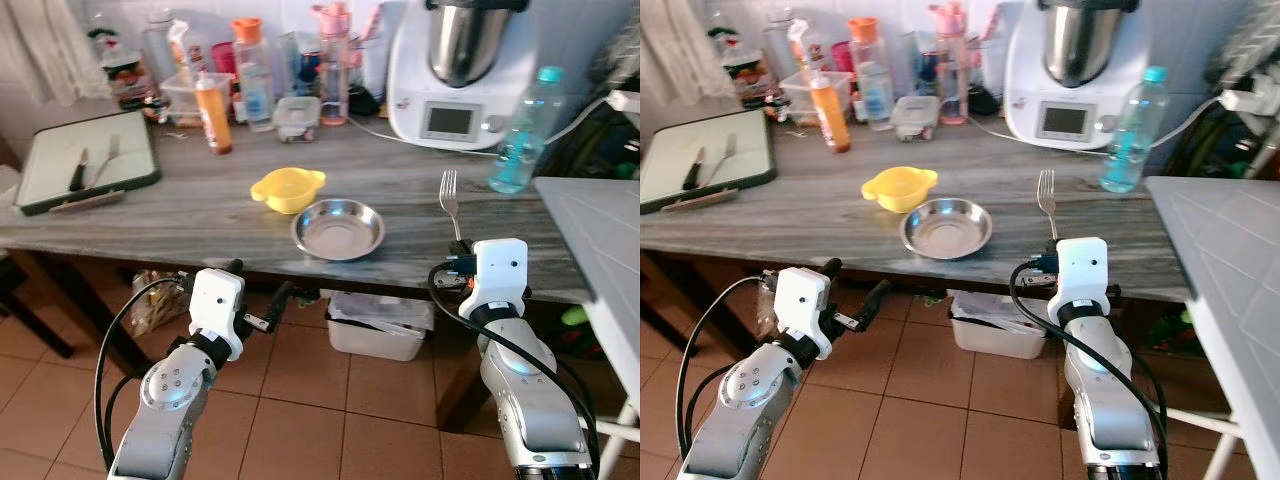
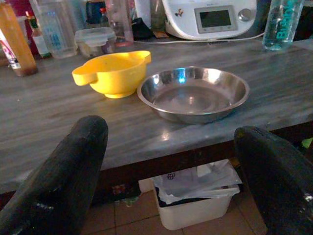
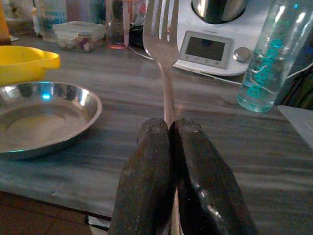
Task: Setting the table
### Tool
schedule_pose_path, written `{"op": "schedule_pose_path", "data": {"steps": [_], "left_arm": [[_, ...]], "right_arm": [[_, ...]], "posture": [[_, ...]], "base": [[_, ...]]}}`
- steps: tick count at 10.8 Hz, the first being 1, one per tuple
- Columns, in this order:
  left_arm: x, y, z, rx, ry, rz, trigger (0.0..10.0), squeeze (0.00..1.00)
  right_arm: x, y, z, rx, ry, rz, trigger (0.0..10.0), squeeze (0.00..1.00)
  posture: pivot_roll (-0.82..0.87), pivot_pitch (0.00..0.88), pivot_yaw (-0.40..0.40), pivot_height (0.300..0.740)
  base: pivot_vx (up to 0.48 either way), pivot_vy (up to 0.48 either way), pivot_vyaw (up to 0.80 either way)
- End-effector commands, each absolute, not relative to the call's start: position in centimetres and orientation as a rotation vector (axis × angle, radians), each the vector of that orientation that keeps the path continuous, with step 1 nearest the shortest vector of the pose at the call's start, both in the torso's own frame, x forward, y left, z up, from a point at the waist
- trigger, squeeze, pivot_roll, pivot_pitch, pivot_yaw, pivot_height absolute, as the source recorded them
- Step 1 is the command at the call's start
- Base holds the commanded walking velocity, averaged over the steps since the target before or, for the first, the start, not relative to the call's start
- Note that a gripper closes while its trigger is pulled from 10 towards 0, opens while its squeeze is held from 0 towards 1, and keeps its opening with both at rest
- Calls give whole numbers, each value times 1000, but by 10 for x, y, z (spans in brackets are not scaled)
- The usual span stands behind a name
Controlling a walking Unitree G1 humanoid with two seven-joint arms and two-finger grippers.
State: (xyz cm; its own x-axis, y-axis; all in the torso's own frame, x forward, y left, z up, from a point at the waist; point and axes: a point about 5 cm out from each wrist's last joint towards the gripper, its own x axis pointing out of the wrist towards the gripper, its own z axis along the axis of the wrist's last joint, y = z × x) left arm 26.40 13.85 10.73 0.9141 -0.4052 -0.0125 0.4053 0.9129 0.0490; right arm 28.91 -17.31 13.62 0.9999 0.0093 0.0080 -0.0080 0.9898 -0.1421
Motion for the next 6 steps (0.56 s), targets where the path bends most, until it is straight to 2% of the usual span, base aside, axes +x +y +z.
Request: {"op": "schedule_pose_path", "data": {"steps": [1, 5, 6], "left_arm": [[265, 141, 111, 56, -12, -420, 10000, 0], [262, 144, 110, 42, -14, -398, 10000, 0], [261, 142, 112, 40, -34, -422, 10000, 0]], "right_arm": [[288, -172, 141, -138, -29, 12, 10000, 0], [272, -175, 136, -112, -5, -11, 10000, 0], [270, -175, 135, -112, -1, -15, 10000, 0]], "posture": [[20, 0, 40, 740], [9, 4, 40, 740], [8, 3, 41, 740]], "base": [[0, 0, 0], [0, 0, 0], [480, 0, 0]]}}
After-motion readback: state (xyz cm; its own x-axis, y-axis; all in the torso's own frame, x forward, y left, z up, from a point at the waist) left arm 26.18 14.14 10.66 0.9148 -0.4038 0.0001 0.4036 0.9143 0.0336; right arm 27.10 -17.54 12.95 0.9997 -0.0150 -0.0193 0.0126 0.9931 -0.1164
